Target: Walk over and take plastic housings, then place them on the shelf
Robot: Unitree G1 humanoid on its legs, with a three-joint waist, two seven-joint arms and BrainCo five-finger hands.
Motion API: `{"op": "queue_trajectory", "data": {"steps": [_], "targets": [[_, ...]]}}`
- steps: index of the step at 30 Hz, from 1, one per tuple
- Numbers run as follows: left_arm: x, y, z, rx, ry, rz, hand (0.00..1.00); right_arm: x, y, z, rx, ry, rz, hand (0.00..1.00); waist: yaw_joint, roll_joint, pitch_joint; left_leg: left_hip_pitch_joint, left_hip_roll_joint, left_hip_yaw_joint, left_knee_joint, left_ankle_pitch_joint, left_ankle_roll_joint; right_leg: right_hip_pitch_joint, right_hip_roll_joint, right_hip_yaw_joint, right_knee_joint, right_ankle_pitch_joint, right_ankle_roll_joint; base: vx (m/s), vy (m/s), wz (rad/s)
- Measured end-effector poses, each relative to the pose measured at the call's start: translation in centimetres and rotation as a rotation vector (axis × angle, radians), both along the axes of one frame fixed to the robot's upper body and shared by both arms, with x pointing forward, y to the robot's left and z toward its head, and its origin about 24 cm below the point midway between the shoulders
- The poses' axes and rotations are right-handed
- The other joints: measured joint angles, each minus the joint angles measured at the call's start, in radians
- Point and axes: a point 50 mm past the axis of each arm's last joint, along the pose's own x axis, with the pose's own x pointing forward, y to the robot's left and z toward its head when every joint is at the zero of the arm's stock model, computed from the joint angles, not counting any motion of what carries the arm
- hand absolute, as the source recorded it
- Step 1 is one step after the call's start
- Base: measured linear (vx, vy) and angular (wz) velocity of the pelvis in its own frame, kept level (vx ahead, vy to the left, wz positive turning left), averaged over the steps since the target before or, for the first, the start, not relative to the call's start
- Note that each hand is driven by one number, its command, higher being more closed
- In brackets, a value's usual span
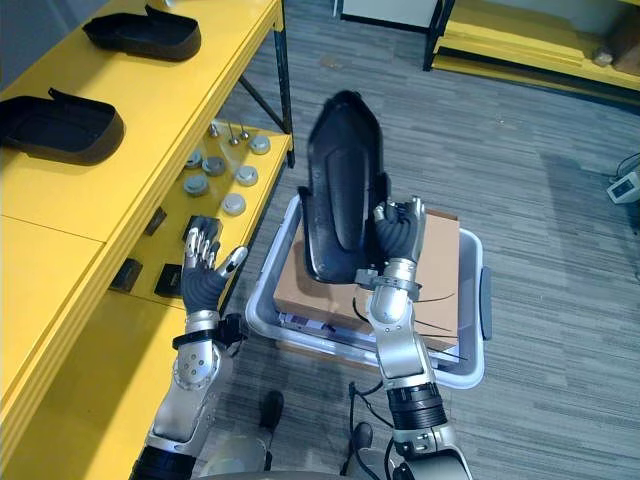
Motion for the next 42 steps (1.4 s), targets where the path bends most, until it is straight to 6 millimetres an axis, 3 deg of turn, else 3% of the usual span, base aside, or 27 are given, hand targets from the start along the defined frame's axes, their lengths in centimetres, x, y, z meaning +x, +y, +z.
{"op": "queue_trajectory", "data": {"steps": [6,11,12,25,32,33,42], "targets": [[0.6,-1.4,1.2,-0.002,-0.032,-0.025,0.00,-1.1,3.3,0.9,-0.064,-0.055,0.135,1.00,-0.016,0.000,-0.023,0.013,0.003,0.026,-0.003,-0.001,0.001,-0.002,0.000,0.026,-0.002,0.009,0.000,-0.02,0.005,-0.13],[0.8,-1.3,1.5,-0.018,-0.035,0.007,0.00,-1.4,4.0,1.3,-0.066,-0.077,0.163,1.00,-0.017,0.000,-0.055,0.021,0.004,0.048,-0.016,-0.001,0.001,-0.010,-0.001,0.051,-0.006,0.015,0.003,-0.01,0.005,-0.14],[1.1,-1.3,1.6,-0.028,-0.032,0.013,1.00,-1.6,4.2,1.4,-0.066,-0.085,0.171,1.00,-0.018,0.000,-0.061,0.021,0.003,0.048,-0.017,-0.001,0.001,-0.011,-0.001,0.052,-0.006,0.015,0.003,0.00,0.000,0.00],[2.0,-0.2,1.5,-0.099,0.005,0.061,1.00,-2.5,5.1,2.5,-0.118,-0.164,0.231,1.00,-0.024,-0.002,-0.083,0.034,0.004,0.051,-0.021,0.000,0.002,-0.002,-0.001,0.054,-0.008,0.015,0.003,0.00,0.000,0.00],[2.0,-0.4,1.4,-0.129,0.023,0.036,1.00,-2.8,5.7,3.3,-0.157,-0.225,0.275,1.00,-0.041,-0.004,-0.111,0.033,0.004,0.052,-0.021,0.000,0.002,-0.002,-0.001,0.055,-0.010,0.015,0.003,0.00,0.000,0.00],[2.0,-0.4,1.4,-0.130,0.024,0.035,1.00,-2.8,5.7,3.3,-0.158,-0.225,0.274,0.00,-0.041,-0.004,-0.111,0.034,0.004,0.052,-0.021,0.000,0.002,-0.002,0.000,0.055,-0.010,0.015,0.003,-0.03,-0.008,-0.01],[2.1,-0.6,1.2,-0.089,0.040,0.019,1.00,-3.1,5.4,4.0,-0.094,-0.283,0.348,0.00,-0.043,-0.004,-0.111,0.035,0.004,0.055,-0.021,0.000,0.002,-0.001,-0.001,0.057,-0.010,0.016,0.003,0.00,0.000,0.00]]}}
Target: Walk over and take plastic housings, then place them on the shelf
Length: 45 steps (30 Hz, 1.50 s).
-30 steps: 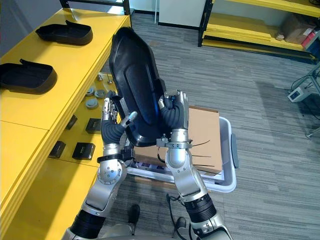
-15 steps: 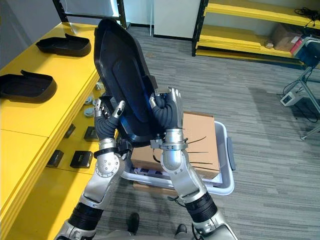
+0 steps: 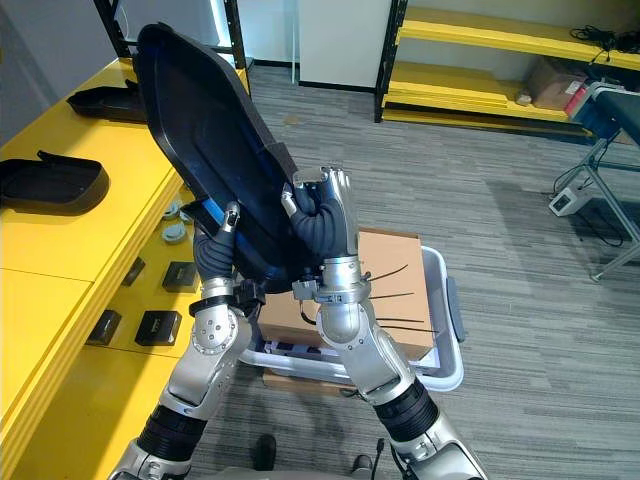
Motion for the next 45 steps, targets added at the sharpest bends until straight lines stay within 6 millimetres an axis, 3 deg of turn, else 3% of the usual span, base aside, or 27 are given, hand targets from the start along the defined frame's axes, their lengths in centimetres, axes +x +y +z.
{"op": "queue_trajectory", "data": {"steps": [3,6,10,14,16,17,19,20,22,23,25,29,32,36,40,43,44,45], "targets": [[0.0,0.0,0.1,0.080,-0.015,0.013,1.00,-0.6,-1.0,0.9,-0.014,-0.046,0.053,0.00,0.000,0.000,0.000,0.002,0.000,0.002,0.000,0.000,0.000,0.001,0.000,0.001,0.000,0.000,0.000,0.00,0.000,-0.02],[-0.2,0.8,-0.2,0.163,-0.024,0.060,1.00,-1.0,-3.4,2.5,0.066,-0.107,0.057,0.00,-0.001,0.000,0.000,0.009,0.002,0.013,0.000,0.000,0.000,0.002,0.001,0.011,0.003,0.000,0.000,0.00,0.000,-0.08],[-1.0,3.0,-1.9,0.190,0.047,0.149,1.00,-1.5,-9.2,3.0,0.235,-0.142,-0.097,0.00,-0.005,0.000,0.000,0.016,0.004,0.026,-0.001,-0.001,0.002,0.002,0.001,0.023,0.005,0.000,0.000,-0.03,-0.002,-0.08],[-2.4,5.6,-3.4,0.191,0.118,0.251,1.00,-2.4,-14.7,1.2,0.368,-0.088,-0.266,0.00,-0.025,0.002,-0.002,0.017,0.006,0.034,-0.002,-0.002,0.002,0.001,0.003,0.025,0.004,0.000,0.000,-0.02,-0.005,-0.03],[-3.4,6.9,-3.5,0.189,0.125,0.303,1.00,-3.4,-18.2,-1.3,0.475,-0.015,-0.392,0.00,-0.028,0.003,-0.004,0.017,0.008,0.037,-0.002,-0.003,0.002,0.000,0.005,0.027,0.002,0.001,-0.002,-0.02,-0.011,-0.04],[-3.6,7.0,-3.4,0.186,0.123,0.312,1.00,-3.5,-19.0,-2.3,0.503,0.022,-0.427,0.00,-0.028,0.004,-0.006,0.017,0.009,0.038,-0.002,-0.004,0.002,0.000,0.006,0.027,0.001,0.001,-0.002,-0.02,-0.012,-0.05],[-4.4,7.8,-3.2,0.182,0.117,0.345,1.00,-4.3,-21.5,-7.0,0.583,0.208,-0.545,0.00,-0.029,0.013,-0.020,0.017,0.011,0.040,-0.002,-0.008,0.001,-0.001,0.008,0.029,-0.001,0.002,-0.003,-0.01,-0.012,-0.04],[-4.6,7.9,-3.1,0.182,0.114,0.347,1.00,-4.5,-21.9,-8.4,0.593,0.267,-0.576,0.00,-0.029,0.016,-0.022,0.017,0.011,0.040,-0.002,-0.009,0.001,0.000,0.008,0.029,-0.002,0.001,-0.004,0.00,0.000,0.00],[-5.3,8.1,-3.0,0.183,0.101,0.344,1.00,-5.9,-23.5,-14.5,0.633,0.536,-0.676,0.00,-0.031,0.030,-0.030,0.012,0.012,0.035,-0.002,-0.010,0.000,0.000,0.009,0.026,-0.010,-0.001,-0.007,0.00,0.000,0.00],[-5.4,8.1,-2.9,0.182,0.096,0.340,1.00,-6.4,-23.7,-15.9,0.639,0.604,-0.691,0.00,-0.030,0.034,-0.032,0.010,0.012,0.032,-0.002,-0.010,0.000,0.000,0.009,0.024,-0.012,-0.001,-0.007,0.00,-0.013,0.08],[-5.6,7.8,-2.8,0.182,0.077,0.311,1.00,-8.3,-23.9,-21.8,0.664,0.897,-0.744,0.00,-0.032,0.043,-0.033,0.004,0.012,0.021,-0.002,-0.010,0.000,0.000,0.011,0.017,-0.016,0.000,-0.006,0.01,-0.017,0.11],[-5.9,6.7,-2.5,0.180,0.043,0.229,1.00,-11.7,-21.9,-28.4,0.692,1.259,-0.738,0.00,-0.027,0.046,-0.032,-0.001,0.013,0.012,-0.001,-0.010,0.000,0.006,0.012,0.012,-0.011,0.001,-0.002,0.02,-0.017,0.08],[-6.2,5.6,-2.9,0.161,0.056,0.155,1.00,-14.1,-19.9,-31.4,0.716,1.455,-0.718,0.00,-0.026,0.043,-0.030,0.000,0.011,-0.009,-0.001,-0.010,0.000,0.011,0.009,-0.006,0.010,-0.015,-0.002,0.02,-0.013,0.20],[-6.5,4.9,-3.3,0.140,0.077,0.119,1.00,-15.3,-17.6,-33.0,0.658,1.601,-0.655,0.00,-0.021,0.036,-0.019,0.005,0.005,-0.037,0.017,-0.017,-0.002,0.018,-0.002,-0.039,0.073,-0.063,0.000,-0.02,-0.017,0.30],[-6.8,4.5,-3.7,0.114,0.098,0.100,1.00,-15.1,-15.9,-33.3,0.562,1.650,-0.577,0.00,0.006,0.029,-0.005,-0.029,-0.014,-0.115,0.061,-0.038,-0.003,0.020,-0.022,-0.116,0.161,-0.133,-0.002,-0.05,-0.037,0.61],[-7.4,3.8,-2.7,0.072,0.059,0.077,1.00,-14.3,-14.9,-33.1,0.491,1.648,-0.521,0.00,0.031,0.024,0.026,-0.107,-0.054,-0.245,0.131,-0.038,-0.011,0.021,-0.050,-0.261,0.238,-0.186,0.000,-0.01,-0.068,1.32],[-7.5,3.8,-2.5,0.063,0.053,0.079,1.00,-14.1,-14.8,-33.0,0.488,1.642,-0.514,0.00,0.037,0.025,0.029,-0.125,-0.057,-0.253,0.141,-0.038,-0.010,0.020,-0.052,-0.289,0.246,-0.192,0.000,-0.01,-0.056,1.36],[-7.6,3.8,-2.2,0.049,0.041,0.081,1.00,-13.6,-14.2,-32.8,0.491,1.622,-0.496,0.00,0.051,0.026,0.034,-0.164,-0.049,-0.208,0.152,-0.044,0.019,0.026,-0.063,-0.345,0.249,-0.198,0.000,-0.03,-0.026,1.33]]}}
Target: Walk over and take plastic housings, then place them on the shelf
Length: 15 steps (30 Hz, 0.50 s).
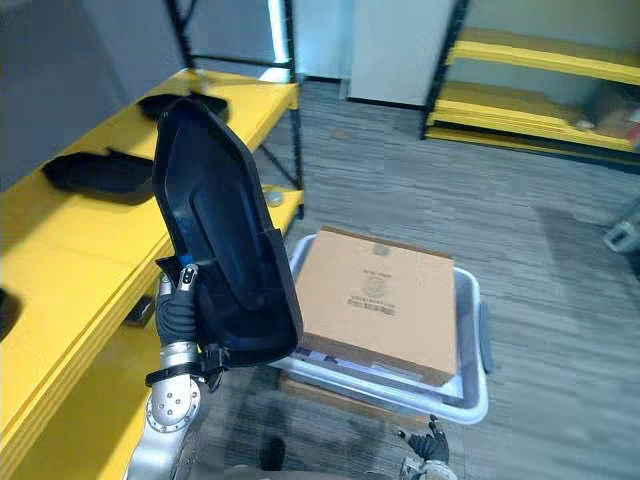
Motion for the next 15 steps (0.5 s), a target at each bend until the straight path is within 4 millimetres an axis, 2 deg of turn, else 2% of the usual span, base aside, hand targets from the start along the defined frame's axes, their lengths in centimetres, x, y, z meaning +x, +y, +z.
{"op": "queue_trajectory", "data": {"steps": [1,2,4,6,7,9,10,11,12,13,14,15], "targets": [[0.0,0.0,0.1,-0.006,-0.009,0.004,1.00,0.5,0.3,0.1,-0.006,-0.007,0.018,0.00,0.003,-0.006,0.013,-0.026,0.030,0.143,0.016,-0.014,0.073,0.021,-0.009,-0.057,-0.002,-0.001,0.001,-0.02,-0.011,1.33],[0.0,0.0,0.2,-0.006,-0.011,0.004,1.00,0.4,0.4,0.1,-0.009,-0.003,0.008,0.00,0.003,-0.008,0.019,-0.032,0.051,0.221,0.023,-0.018,0.088,0.032,-0.012,-0.081,-0.003,-0.001,0.001,0.00,0.019,1.33],[0.1,-0.2,0.2,-0.015,-0.018,0.002,1.00,-0.7,0.7,-0.2,-0.011,0.034,0.034,0.00,0.002,-0.015,0.031,-0.064,0.139,0.523,0.076,-0.019,0.087,0.071,-0.025,-0.159,-0.005,-0.001,0.009,0.07,0.051,1.07],[0.1,-0.4,0.4,-0.017,-0.028,-0.008,1.00,0.0,1.4,0.1,-0.004,0.006,0.068,0.00,0.001,-0.020,0.032,-0.069,0.157,0.643,0.093,-0.022,0.083,0.089,-0.038,-0.194,-0.023,0.009,0.026,0.11,0.077,0.75],[0.4,-0.9,0.8,-0.021,-0.049,-0.038,1.00,0.5,1.9,0.5,0.002,-0.018,0.075,0.00,0.003,-0.021,0.032,-0.085,0.147,0.673,0.119,-0.030,0.071,0.099,-0.049,-0.225,-0.036,0.016,0.037,0.16,0.107,0.73],[0.6,-1.4,1.2,-0.024,-0.071,-0.067,1.00,0.9,2.3,0.7,0.011,-0.039,0.078,0.00,0.005,-0.026,0.032,-0.113,0.121,0.655,0.169,-0.059,0.071,0.108,-0.079,-0.250,-0.024,0.024,0.049,0.15,0.142,0.65],[1.0,-1.9,1.4,-0.025,-0.082,-0.092,1.00,1.2,2.6,0.7,0.017,-0.043,0.086,0.00,0.007,-0.027,0.032,-0.118,0.088,0.634,0.207,-0.096,0.080,0.124,-0.117,-0.264,0.025,0.024,0.050,0.23,0.280,0.83],[1.3,-2.5,1.5,-0.026,-0.092,-0.119,1.00,1.1,2.8,0.7,0.024,-0.035,0.085,0.00,0.005,-0.028,0.032,-0.100,0.057,0.611,0.234,-0.138,0.093,0.136,-0.181,-0.257,0.137,0.031,0.039,0.25,0.287,0.91],[1.4,-2.8,1.7,-0.032,-0.098,-0.137,1.00,1.1,2.9,0.6,0.024,-0.030,0.091,0.00,0.004,-0.025,0.032,-0.071,0.033,0.590,0.244,-0.151,0.106,0.131,-0.234,-0.231,0.250,0.058,-0.007,0.30,0.288,0.80],[1.5,-3.1,1.8,-0.035,-0.104,-0.152,1.00,1.2,3.0,0.6,0.020,-0.028,0.097,0.00,0.003,-0.022,0.033,-0.050,0.020,0.568,0.245,-0.161,0.113,0.122,-0.259,-0.198,0.317,0.090,-0.063,0.30,0.242,0.86],[1.5,-3.5,2.1,-0.035,-0.121,-0.172,1.00,1.3,3.2,0.7,0.021,-0.031,0.104,0.00,-0.002,-0.016,0.032,0.007,-0.001,0.521,0.240,-0.190,0.127,0.048,-0.282,-0.022,0.504,0.168,-0.211,0.32,0.239,0.74],[1.6,-3.5,2.3,-0.032,-0.130,-0.174,1.00,1.6,3.6,0.8,0.025,-0.039,0.115,0.00,-0.002,-0.016,0.032,0.024,-0.004,0.497,0.239,-0.200,0.129,0.001,-0.261,0.069,0.584,0.137,-0.188,0.31,0.209,0.92]]}}
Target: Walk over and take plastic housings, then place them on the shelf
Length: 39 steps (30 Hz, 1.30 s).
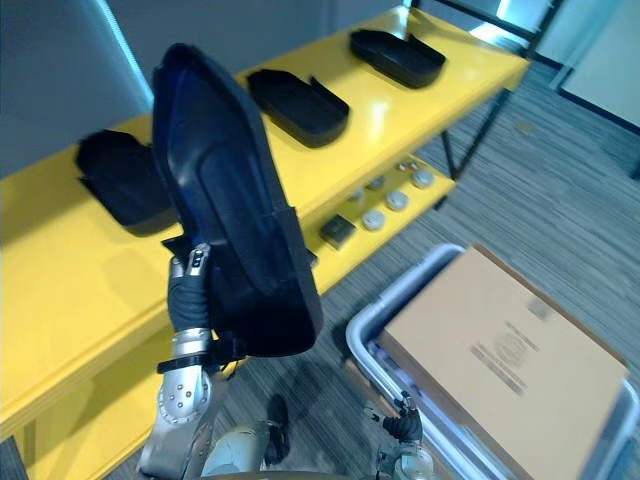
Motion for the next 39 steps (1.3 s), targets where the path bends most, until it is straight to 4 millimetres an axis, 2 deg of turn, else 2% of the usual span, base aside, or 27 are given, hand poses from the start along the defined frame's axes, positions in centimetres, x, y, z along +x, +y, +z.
{"op": "queue_trajectory", "data": {"steps": [1,2,3,5,6,7,8,9,10,11,12,13,17,25,27,28,29,31,32,33,34,35,36,37,38,39], "targets": [[0.1,0.0,0.2,0.001,-0.010,0.005,1.00,1.1,0.6,0.6,0.005,-0.042,0.031,0.00,-0.003,0.002,0.000,0.029,-0.002,-0.039,-0.012,-0.005,0.003,-0.087,0.063,0.135,0.106,-0.070,0.057,0.30,0.153,0.99],[0.3,0.1,0.2,0.007,-0.019,0.011,1.00,1.7,0.9,0.8,0.006,-0.063,0.044,0.00,-0.019,0.006,0.001,0.053,-0.006,-0.072,-0.030,-0.001,-0.002,-0.155,0.117,0.201,0.138,-0.123,0.082,0.30,0.128,1.01],[0.3,0.2,0.1,0.010,-0.018,0.016,1.00,2.1,0.9,0.9,0.006,-0.070,0.048,0.00,-0.019,0.000,-0.002,0.066,-0.012,-0.088,-0.040,0.000,-0.003,-0.181,0.138,0.221,0.127,-0.145,0.088,0.32,0.082,0.99],[0.5,0.2,-0.6,0.018,0.014,0.023,1.00,2.8,0.9,1.3,0.004,-0.094,0.047,0.00,-0.019,-0.012,-0.006,0.103,-0.035,-0.149,-0.056,0.004,-0.007,-0.240,0.197,0.275,0.040,-0.204,0.100,0.31,0.014,0.91],[0.7,0.1,-1.1,0.020,0.038,0.028,1.00,2.9,0.9,1.4,0.003,-0.103,0.046,0.00,-0.025,-0.015,-0.007,0.123,-0.039,-0.193,-0.054,0.002,-0.011,-0.259,0.266,0.351,-0.038,-0.234,0.124,0.26,-0.054,1.28],[0.7,0.1,-1.5,0.021,0.054,0.030,1.00,2.7,1.0,1.4,0.006,-0.098,0.044,0.00,-0.026,-0.007,-0.004,0.133,-0.042,-0.228,-0.042,-0.006,-0.026,-0.273,0.345,0.453,-0.128,-0.251,0.146,0.24,-0.098,1.29],[0.7,0.0,-1.5,0.020,0.058,0.031,1.00,2.6,0.9,1.3,0.006,-0.094,0.044,0.00,-0.025,-0.016,-0.009,0.137,-0.045,-0.241,-0.038,-0.010,-0.033,-0.274,0.369,0.495,-0.169,-0.251,0.153,0.28,-0.156,1.43],[0.6,0.0,-1.8,0.018,0.069,0.033,1.00,2.3,0.9,1.2,0.004,-0.087,0.039,0.00,-0.020,-0.029,-0.016,0.146,-0.066,-0.267,-0.035,-0.022,-0.050,-0.270,0.393,0.551,-0.299,-0.200,0.152,0.30,-0.208,1.42],[0.6,0.2,-1.8,0.019,0.068,0.040,1.00,2.2,0.9,1.1,0.003,-0.082,0.041,0.00,-0.019,-0.055,-0.016,0.147,-0.089,-0.267,-0.015,-0.045,-0.068,-0.263,0.362,0.536,-0.372,-0.126,0.134,0.25,-0.189,1.32],[0.6,0.2,-1.9,0.011,0.076,0.045,1.00,2.1,0.6,1.1,-0.005,-0.077,0.044,0.00,-0.015,-0.037,-0.015,0.142,-0.080,-0.271,0.002,-0.055,-0.076,-0.244,0.367,0.515,-0.382,-0.126,0.133,0.23,-0.155,0.84],[0.2,0.3,-2.2,-0.003,0.094,0.059,1.00,2.5,0.0,1.4,-0.023,-0.097,0.048,0.00,-0.007,-0.005,-0.020,0.131,-0.047,-0.261,0.027,-0.070,-0.097,-0.209,0.387,0.486,-0.428,-0.113,0.122,0.19,-0.112,0.27],[-0.1,0.3,-2.5,-0.015,0.112,0.065,1.00,2.8,-0.4,1.8,-0.036,-0.118,0.049,0.00,0.011,0.009,-0.025,0.137,-0.020,-0.243,0.030,-0.078,-0.102,-0.184,0.410,0.479,-0.466,-0.104,0.111,0.17,-0.099,0.10],[-0.5,0.4,-3.0,-0.035,0.141,0.065,1.00,3.3,-0.4,2.3,-0.037,-0.151,0.045,0.00,0.013,0.002,-0.027,0.155,0.024,-0.212,0.007,-0.079,-0.102,-0.138,0.447,0.461,-0.533,-0.084,0.092,0.09,-0.101,0.01],[-0.7,0.6,-3.4,-0.040,0.160,0.057,1.00,1.4,-0.7,1.5,-0.032,-0.097,0.010,0.00,0.011,0.002,-0.034,0.167,0.029,-0.211,-0.018,-0.069,-0.105,-0.094,0.445,0.428,-0.584,-0.071,0.091,-0.02,-0.019,0.07],[-0.7,0.7,-3.4,-0.039,0.160,0.058,1.00,1.1,-0.7,1.3,-0.032,-0.085,0.007,0.00,0.005,-0.006,-0.030,0.137,0.026,-0.183,-0.009,-0.053,-0.137,-0.101,0.422,0.396,-0.585,-0.069,0.089,-0.13,0.000,0.64],[-0.6,0.8,-3.3,-0.040,0.156,0.067,1.00,0.9,-0.9,1.1,-0.035,-0.072,0.001,0.00,0.001,-0.005,-0.029,0.100,0.076,-0.058,0.036,-0.089,-0.159,-0.114,0.410,0.365,-0.587,-0.065,0.085,-0.15,0.020,0.63],[-0.6,0.9,-3.3,-0.038,0.152,0.065,1.00,1.0,-1.1,0.8,-0.043,-0.049,0.008,0.00,0.009,0.007,-0.025,0.062,0.158,0.050,0.116,-0.109,-0.136,-0.134,0.409,0.359,-0.573,-0.064,0.083,-0.15,0.041,0.49],[-0.6,1.3,-3.7,-0.034,0.168,0.067,1.00,1.2,-1.4,0.3,-0.072,-0.018,0.030,0.00,0.003,-0.001,-0.023,0.029,0.246,0.093,0.226,-0.126,-0.112,-0.147,0.376,0.355,-0.565,-0.064,0.087,-0.11,0.127,0.19],[-0.6,1.4,-3.8,-0.034,0.172,0.066,1.00,1.2,-1.5,0.2,-0.083,-0.010,0.031,0.00,0.000,-0.004,-0.024,0.027,0.265,0.087,0.241,-0.126,-0.112,-0.147,0.359,0.355,-0.568,-0.060,0.095,-0.12,0.227,0.27],[-0.6,1.5,-3.9,-0.039,0.178,0.066,1.00,1.1,-1.9,0.0,-0.101,0.009,0.041,0.00,-0.021,-0.005,-0.025,0.025,0.303,0.065,0.234,-0.122,-0.119,-0.147,0.327,0.354,-0.575,-0.055,0.118,-0.11,0.304,0.36],[-0.5,1.5,-4.0,-0.046,0.182,0.060,1.00,1.1,-2.3,-0.2,-0.113,0.022,0.048,0.00,-0.034,0.001,-0.028,0.030,0.332,0.026,0.198,-0.113,-0.135,-0.149,0.299,0.350,-0.578,-0.049,0.145,-0.10,0.347,0.40],[-0.5,1.3,-4.0,-0.049,0.180,0.055,1.00,1.0,-2.5,-0.3,-0.118,0.035,0.050,0.00,-0.041,0.002,-0.027,0.035,0.340,-0.005,0.168,-0.104,-0.149,-0.149,0.283,0.349,-0.579,-0.043,0.164,-0.07,0.433,0.41],[-0.5,1.2,-4.0,-0.057,0.179,0.048,1.00,0.6,-2.6,-0.6,-0.123,0.058,0.053,0.00,-0.050,0.007,-0.030,0.048,0.347,-0.060,0.092,-0.078,-0.189,-0.148,0.259,0.343,-0.590,-0.027,0.198,-0.05,0.629,0.31],[-0.5,1.0,-4.0,-0.061,0.175,0.042,1.00,0.3,-2.9,-0.8,-0.132,0.072,0.054,0.00,-0.053,0.032,-0.043,0.059,0.354,-0.120,-0.002,-0.020,-0.206,-0.147,0.246,0.331,-0.624,0.003,0.242,-0.04,0.542,0.26],[-0.5,0.8,-4.0,-0.064,0.174,0.035,1.00,0.2,-3.3,-0.8,-0.141,0.076,0.053,0.00,-0.058,0.052,-0.055,0.062,0.355,-0.137,-0.025,-0.032,-0.273,-0.146,0.242,0.324,-0.647,0.023,0.265,0.01,0.687,0.17],[0.0,1.1,-4.4,-0.027,0.183,0.021,1.00,0.0,-2.3,-1.2,-0.111,0.101,0.051,0.00,-0.059,-0.001,-0.049,0.055,0.284,-0.120,-0.010,-0.032,-0.302,-0.116,0.182,0.330,-0.714,0.088,0.281,0.05,0.522,0.10]]}}
